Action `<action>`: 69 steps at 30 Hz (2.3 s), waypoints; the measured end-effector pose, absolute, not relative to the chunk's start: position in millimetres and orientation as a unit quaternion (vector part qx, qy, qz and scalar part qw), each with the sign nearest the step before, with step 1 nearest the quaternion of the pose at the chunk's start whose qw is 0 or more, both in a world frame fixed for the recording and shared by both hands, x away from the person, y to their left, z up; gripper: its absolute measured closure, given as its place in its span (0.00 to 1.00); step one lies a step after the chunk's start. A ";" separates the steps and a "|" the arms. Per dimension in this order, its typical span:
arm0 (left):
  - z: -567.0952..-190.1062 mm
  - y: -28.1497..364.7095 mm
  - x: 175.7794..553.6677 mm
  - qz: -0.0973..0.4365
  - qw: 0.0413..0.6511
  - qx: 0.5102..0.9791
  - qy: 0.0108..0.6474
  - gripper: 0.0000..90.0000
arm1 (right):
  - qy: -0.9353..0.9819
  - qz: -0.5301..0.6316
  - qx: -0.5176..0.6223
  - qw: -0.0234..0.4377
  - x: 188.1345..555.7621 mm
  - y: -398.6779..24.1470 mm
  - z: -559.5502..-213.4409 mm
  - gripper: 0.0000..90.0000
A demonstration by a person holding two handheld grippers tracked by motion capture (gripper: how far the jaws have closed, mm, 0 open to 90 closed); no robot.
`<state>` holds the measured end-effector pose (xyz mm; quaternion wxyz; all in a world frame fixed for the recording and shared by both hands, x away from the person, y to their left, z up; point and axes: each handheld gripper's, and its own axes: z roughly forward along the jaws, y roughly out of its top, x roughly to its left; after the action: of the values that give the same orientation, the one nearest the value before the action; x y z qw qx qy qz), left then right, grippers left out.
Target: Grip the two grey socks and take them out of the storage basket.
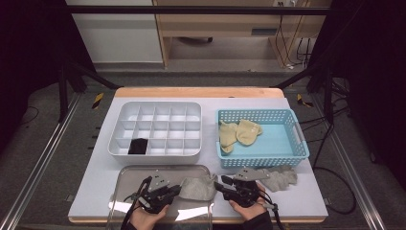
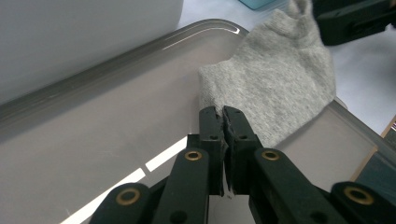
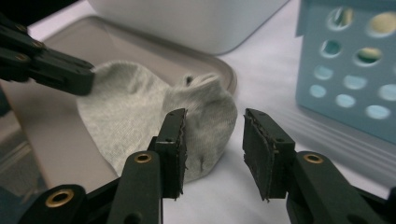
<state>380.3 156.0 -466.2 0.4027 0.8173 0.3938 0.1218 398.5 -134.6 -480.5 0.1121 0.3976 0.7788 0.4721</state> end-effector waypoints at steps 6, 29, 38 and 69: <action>-466.6 155.8 380.7 0.124 0.403 0.817 0.395 0.96 | 0.796 0.438 0.406 0.102 401.2 -127.6 -489.4 0.79; -470.1 128.3 374.6 0.098 0.414 0.824 0.373 0.78 | 0.792 0.419 0.429 0.113 373.1 -172.4 -480.5 0.87; -451.8 137.1 389.4 0.117 0.418 0.814 0.387 0.65 | 0.765 0.438 0.451 0.138 375.6 -184.0 -475.5 0.79; -464.0 118.5 402.7 0.095 0.383 0.834 0.387 0.93 | 0.787 0.411 0.444 0.125 384.4 -169.5 -487.7 0.97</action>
<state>402.7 118.5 -464.0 0.3827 0.8337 0.3866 0.0954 384.4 -169.5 -487.7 0.1250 0.4435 0.7865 0.4112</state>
